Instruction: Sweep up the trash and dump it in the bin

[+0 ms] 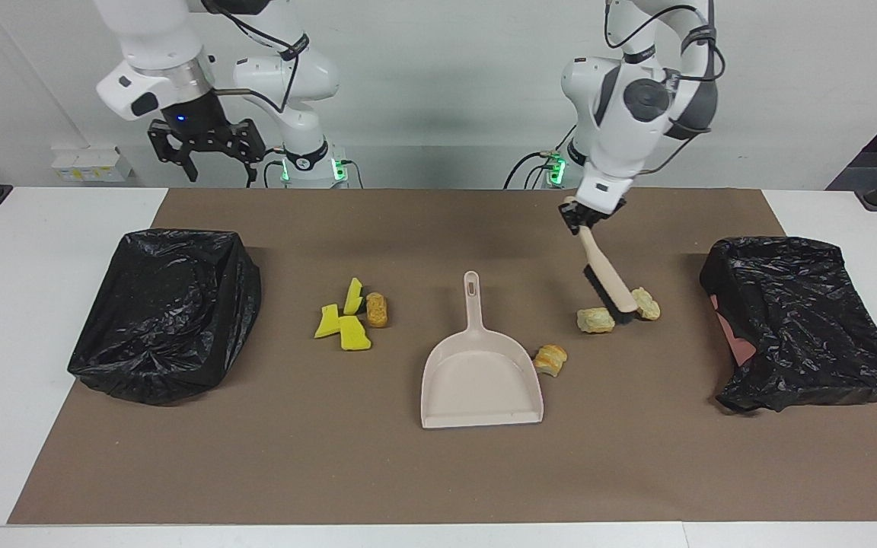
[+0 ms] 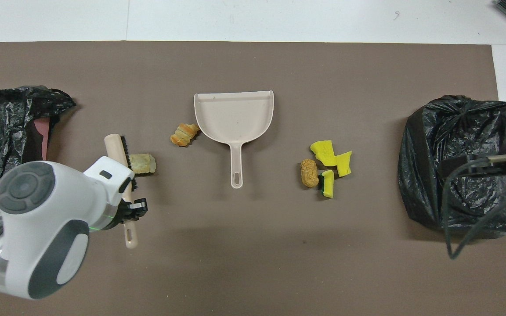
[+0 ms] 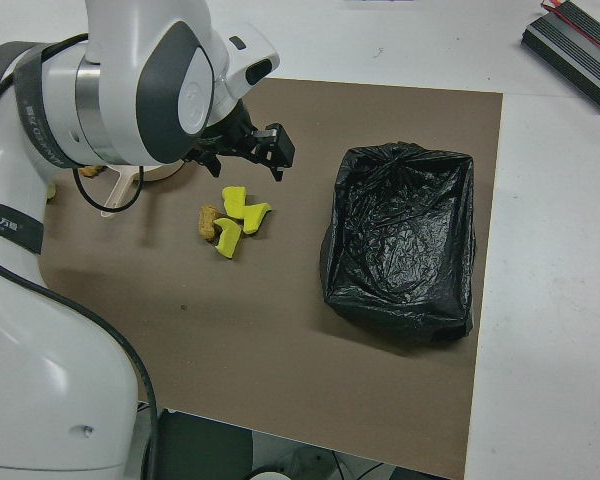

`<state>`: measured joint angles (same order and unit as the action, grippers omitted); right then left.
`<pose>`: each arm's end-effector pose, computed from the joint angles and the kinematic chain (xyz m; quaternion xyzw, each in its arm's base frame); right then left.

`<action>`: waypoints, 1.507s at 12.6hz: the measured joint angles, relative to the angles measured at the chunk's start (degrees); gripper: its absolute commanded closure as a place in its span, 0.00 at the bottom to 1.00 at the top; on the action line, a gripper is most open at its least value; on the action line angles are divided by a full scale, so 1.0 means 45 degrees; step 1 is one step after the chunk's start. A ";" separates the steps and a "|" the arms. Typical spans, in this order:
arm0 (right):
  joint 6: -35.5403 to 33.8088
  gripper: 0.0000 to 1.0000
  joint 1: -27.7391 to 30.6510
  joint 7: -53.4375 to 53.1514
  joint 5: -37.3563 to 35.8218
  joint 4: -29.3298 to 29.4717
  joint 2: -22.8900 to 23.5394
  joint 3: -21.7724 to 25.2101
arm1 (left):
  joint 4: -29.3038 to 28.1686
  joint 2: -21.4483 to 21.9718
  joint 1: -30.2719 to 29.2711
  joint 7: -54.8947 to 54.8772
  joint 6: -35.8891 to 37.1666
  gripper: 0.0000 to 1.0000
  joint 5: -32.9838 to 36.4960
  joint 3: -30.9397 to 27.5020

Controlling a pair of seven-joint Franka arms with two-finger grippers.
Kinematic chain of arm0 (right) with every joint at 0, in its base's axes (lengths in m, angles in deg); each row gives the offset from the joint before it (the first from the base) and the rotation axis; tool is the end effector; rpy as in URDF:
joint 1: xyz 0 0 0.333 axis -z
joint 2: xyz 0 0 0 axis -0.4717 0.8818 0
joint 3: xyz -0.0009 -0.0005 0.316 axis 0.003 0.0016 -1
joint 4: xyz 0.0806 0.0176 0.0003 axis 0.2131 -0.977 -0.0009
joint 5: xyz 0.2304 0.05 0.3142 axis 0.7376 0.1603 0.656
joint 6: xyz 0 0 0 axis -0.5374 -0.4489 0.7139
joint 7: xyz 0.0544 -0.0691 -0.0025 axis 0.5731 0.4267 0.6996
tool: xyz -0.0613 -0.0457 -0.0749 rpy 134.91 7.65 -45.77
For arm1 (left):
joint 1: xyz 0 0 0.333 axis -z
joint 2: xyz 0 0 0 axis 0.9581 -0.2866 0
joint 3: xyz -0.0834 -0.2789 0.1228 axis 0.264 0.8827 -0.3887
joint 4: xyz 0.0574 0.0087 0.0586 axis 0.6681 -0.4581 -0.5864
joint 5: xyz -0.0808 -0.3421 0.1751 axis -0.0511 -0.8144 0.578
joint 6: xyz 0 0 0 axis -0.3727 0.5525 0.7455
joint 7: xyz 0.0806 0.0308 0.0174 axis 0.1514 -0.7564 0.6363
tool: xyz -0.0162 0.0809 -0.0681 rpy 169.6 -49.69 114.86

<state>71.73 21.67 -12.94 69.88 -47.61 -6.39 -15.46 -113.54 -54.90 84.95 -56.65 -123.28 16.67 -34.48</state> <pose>0.5149 0.0525 0.6299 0.9998 0.0144 -0.0016 0.0107 0.4437 -0.1381 0.4328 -0.9922 -0.1053 0.0670 0.0078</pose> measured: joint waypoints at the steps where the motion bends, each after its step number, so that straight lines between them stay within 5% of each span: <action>1: 0.0642 0.00 -0.0584 -0.0467 0.0010 -0.0232 0.0185 -0.0035 | -0.0056 -0.0020 -0.0719 -0.0728 0.0001 1.00 0.0009 0.0002; 8: 0.4598 0.00 -0.4239 -0.4306 0.0093 -0.0424 0.3102 -0.0174 | -0.1619 -0.0074 -0.3803 -0.3406 -0.1377 1.00 0.0024 0.0013; 12: 0.6319 0.00 -0.5863 -0.6318 0.0222 -0.0329 0.4594 -0.0204 | -0.1991 -0.0577 -0.3444 -0.3406 -0.2488 1.00 0.0023 0.0307; 19: 0.7967 0.00 -0.6457 -0.6656 0.0206 0.1374 0.7909 -0.0200 | -0.0765 -0.1980 -0.1129 -0.3315 -0.2851 1.00 0.0015 0.0437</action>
<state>107.59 -7.39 -42.89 70.81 -41.43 29.20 -16.36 -116.98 -63.81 79.87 -71.57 -136.11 16.74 -32.51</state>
